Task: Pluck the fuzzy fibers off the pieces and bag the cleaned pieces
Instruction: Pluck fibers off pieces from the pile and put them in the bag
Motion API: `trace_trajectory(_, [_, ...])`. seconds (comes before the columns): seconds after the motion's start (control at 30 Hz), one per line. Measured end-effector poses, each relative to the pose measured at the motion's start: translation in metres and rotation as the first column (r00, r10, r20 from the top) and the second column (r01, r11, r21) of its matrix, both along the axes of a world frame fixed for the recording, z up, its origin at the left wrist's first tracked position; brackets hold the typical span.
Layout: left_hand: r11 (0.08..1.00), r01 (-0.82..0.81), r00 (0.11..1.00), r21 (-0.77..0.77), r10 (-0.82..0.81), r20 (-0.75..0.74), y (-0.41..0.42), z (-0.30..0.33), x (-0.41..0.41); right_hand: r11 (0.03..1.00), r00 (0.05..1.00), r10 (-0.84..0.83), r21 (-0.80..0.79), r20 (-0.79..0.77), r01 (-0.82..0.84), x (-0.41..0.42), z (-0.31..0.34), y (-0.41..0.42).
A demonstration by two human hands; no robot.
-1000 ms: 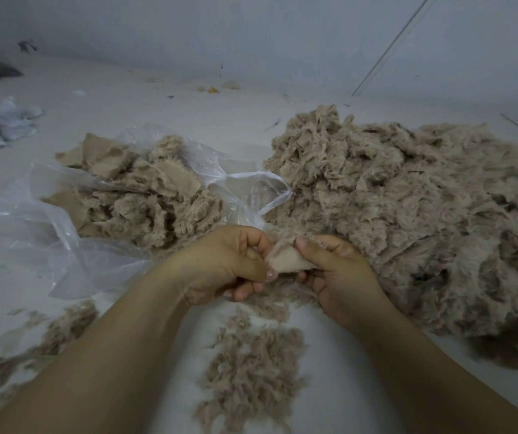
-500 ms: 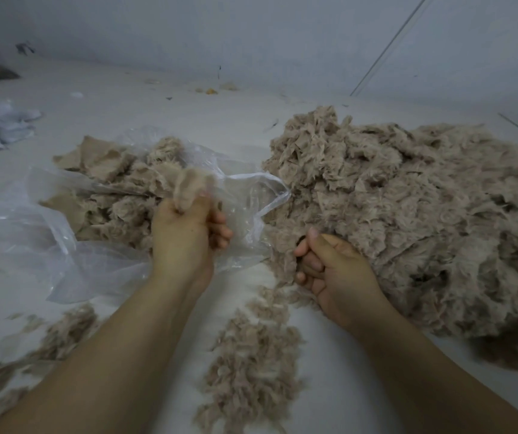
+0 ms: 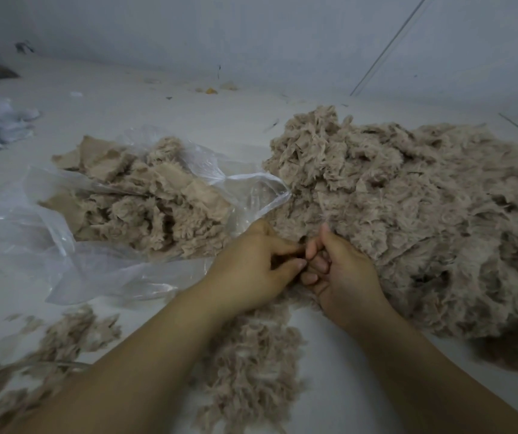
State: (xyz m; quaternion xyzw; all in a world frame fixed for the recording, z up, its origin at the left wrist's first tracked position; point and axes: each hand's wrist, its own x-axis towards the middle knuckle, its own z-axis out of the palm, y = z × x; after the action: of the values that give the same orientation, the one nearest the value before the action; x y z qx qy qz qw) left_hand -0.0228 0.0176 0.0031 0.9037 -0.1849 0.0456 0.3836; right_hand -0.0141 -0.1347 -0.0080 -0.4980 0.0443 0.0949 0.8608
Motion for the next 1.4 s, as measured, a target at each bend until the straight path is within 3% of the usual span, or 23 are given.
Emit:
trace_trajectory(0.13, [0.964, -0.050, 0.998, 0.262, 0.042, 0.036, -0.004, 0.002, -0.004, 1.000, 1.000, 0.003, -0.001, 0.012, -0.003, -0.001, 0.000, 0.001])
trace_trajectory(0.2, [0.967, -0.081, 0.994, 0.243, 0.062, 0.086, -0.004, 0.003, -0.001, 1.000, 1.000, -0.002, -0.019, 0.005, 0.002, -0.002, 0.001, 0.000])
trace_trajectory(0.33, [0.983, -0.159, 0.973, -0.088, 0.171, 0.154, -0.001, 0.003, 0.004, 0.999, 1.000, 0.013, -0.041, 0.014, -0.012, -0.001, 0.000, 0.000])
trace_trajectory(0.43, [0.823, -0.210, 0.978, -0.529, 0.181, -0.106, -0.002, 0.006, 0.002, 0.996, 0.998, 0.042, -0.084, 0.044, -0.038, -0.001, 0.000, 0.000])
trace_trajectory(0.5, [0.715, -0.200, 0.975, -0.670, 0.075, -0.211, -0.002, 0.007, 0.001, 0.993, 0.996, 0.067, -0.106, 0.062, -0.060, -0.001, -0.001, -0.001])
trace_trajectory(0.63, [0.730, -0.117, 0.987, -0.673, 0.008, -0.163, -0.004, 0.006, 0.000, 0.983, 0.981, 0.149, -0.131, 0.125, -0.132, -0.001, -0.002, -0.002])
trace_trajectory(0.83, [0.631, -0.096, 0.976, -0.770, -0.093, -0.198, -0.004, 0.006, 0.001, 0.985, 0.984, 0.150, -0.099, 0.091, -0.141, 0.000, -0.003, -0.001])
trace_trajectory(1.03, [0.607, -0.304, 0.952, -0.734, 0.219, -0.213, -0.001, 0.005, 0.008, 0.995, 0.998, 0.040, -0.093, 0.044, -0.036, -0.001, -0.006, 0.001])
trace_trajectory(1.13, [0.635, -0.345, 0.921, -0.691, 0.370, -0.120, 0.009, 0.008, 0.013, 0.997, 0.999, 0.025, -0.070, 0.043, -0.022, -0.001, -0.006, 0.000])
trace_trajectory(1.3, [0.567, -0.440, 0.860, -0.697, 0.490, -0.144, 0.019, 0.006, 0.016, 0.999, 1.000, 0.005, -0.038, 0.023, -0.004, -0.003, -0.002, 0.001])
trace_trajectory(1.4, [0.674, -0.426, 0.882, -0.604, 0.458, -0.112, 0.016, 0.003, 0.017, 1.000, 1.000, -0.004, -0.030, 0.024, 0.004, -0.004, -0.001, 0.001])
